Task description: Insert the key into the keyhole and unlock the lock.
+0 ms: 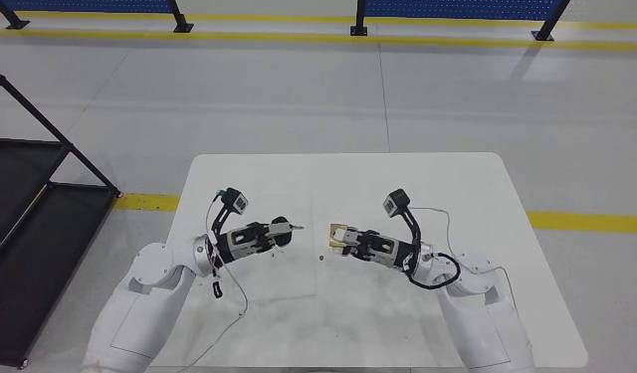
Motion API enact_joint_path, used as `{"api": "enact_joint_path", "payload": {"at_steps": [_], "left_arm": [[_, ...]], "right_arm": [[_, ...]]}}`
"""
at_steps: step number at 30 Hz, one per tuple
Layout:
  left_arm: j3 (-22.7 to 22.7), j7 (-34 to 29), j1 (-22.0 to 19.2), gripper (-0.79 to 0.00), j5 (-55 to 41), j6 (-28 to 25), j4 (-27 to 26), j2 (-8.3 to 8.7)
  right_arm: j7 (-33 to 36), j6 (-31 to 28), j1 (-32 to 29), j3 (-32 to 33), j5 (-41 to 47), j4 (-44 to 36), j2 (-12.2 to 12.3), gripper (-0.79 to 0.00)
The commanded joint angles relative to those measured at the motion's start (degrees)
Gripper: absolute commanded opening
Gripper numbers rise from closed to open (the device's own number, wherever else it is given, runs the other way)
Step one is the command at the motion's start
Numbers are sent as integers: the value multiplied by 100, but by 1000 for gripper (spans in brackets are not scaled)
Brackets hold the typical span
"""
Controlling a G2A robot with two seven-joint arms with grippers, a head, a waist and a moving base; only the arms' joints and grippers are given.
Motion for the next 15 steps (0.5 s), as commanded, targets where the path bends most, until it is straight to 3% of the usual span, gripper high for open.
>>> {"api": "enact_joint_path", "payload": {"at_steps": [1, 15], "left_arm": [[44, 27, 3, -785, 34, -37, 15, -2], [317, 76, 95, -785, 306, -274, 21, 1]], "right_arm": [[-213, -108, -94, -88, -405, -148, 19, -785], [-579, -207, -322, -244, -448, -383, 126, -785]]}}
